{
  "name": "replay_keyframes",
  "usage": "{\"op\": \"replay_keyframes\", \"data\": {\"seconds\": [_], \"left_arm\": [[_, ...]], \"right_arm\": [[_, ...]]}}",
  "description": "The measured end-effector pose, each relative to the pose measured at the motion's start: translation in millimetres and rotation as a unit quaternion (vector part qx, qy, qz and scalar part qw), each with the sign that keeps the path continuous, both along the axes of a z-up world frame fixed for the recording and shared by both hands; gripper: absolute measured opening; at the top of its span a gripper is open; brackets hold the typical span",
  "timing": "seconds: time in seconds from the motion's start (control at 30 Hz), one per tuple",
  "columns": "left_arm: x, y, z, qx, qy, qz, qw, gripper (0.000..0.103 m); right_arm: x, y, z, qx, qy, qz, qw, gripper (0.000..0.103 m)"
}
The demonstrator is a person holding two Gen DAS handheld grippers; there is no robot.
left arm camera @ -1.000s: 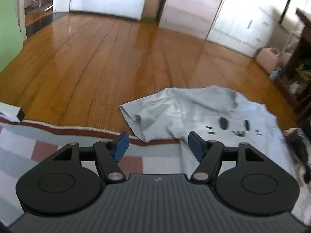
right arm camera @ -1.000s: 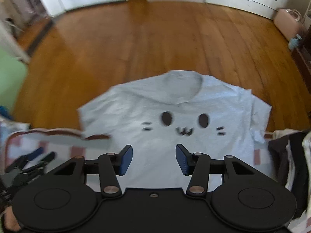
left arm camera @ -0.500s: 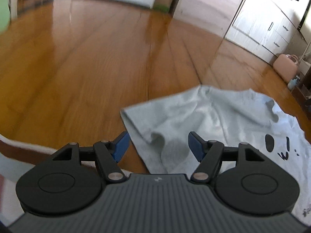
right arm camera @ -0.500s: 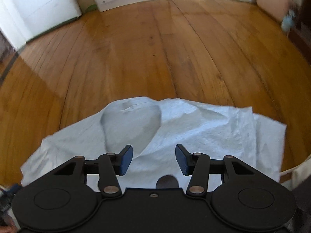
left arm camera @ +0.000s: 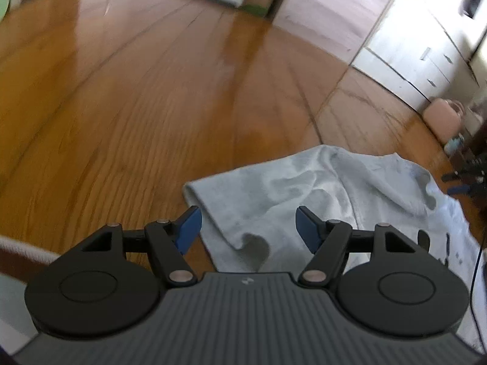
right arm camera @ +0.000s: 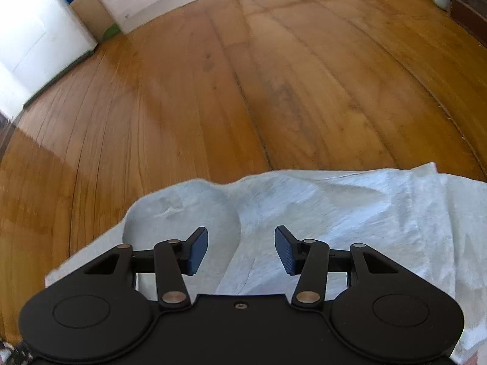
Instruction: Fold clothes
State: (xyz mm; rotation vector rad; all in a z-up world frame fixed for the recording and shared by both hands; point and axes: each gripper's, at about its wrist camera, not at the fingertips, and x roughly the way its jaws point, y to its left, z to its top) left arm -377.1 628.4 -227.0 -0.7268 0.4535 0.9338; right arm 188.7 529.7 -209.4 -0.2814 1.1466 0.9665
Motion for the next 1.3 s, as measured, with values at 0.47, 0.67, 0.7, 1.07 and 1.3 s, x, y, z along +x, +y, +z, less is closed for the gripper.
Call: {"op": "replay_keyframes", "data": {"seconds": [0.47,0.67,0.7,1.07,1.3], "left_arm": [[31,16,-17,0.046,0.018,-0.079,0.9957,0.003],[37,41,4,0.105,0.083,-0.031,0.9905,0.002],[34,47,9,0.104,0.085,-0.014,0.9908,0.002],[25,55,-9,0.05,0.059,0.022,0.9967,0.003],[11,64,-13,0.041,0.105,0.077,0.9907,0.003]], "right_arm": [[-3,51,-36,-0.052,-0.125,0.042,0.99,0.019],[29,78,-16,-0.058,-0.184,0.062,0.979,0.007],[37,81,-14,-0.061,-0.171,0.054,0.982,0.007],[50,87,-3,-0.041,-0.024,-0.063,0.997,0.018],[72,96,-8,-0.162,0.047,0.013,0.986,0.055]]}}
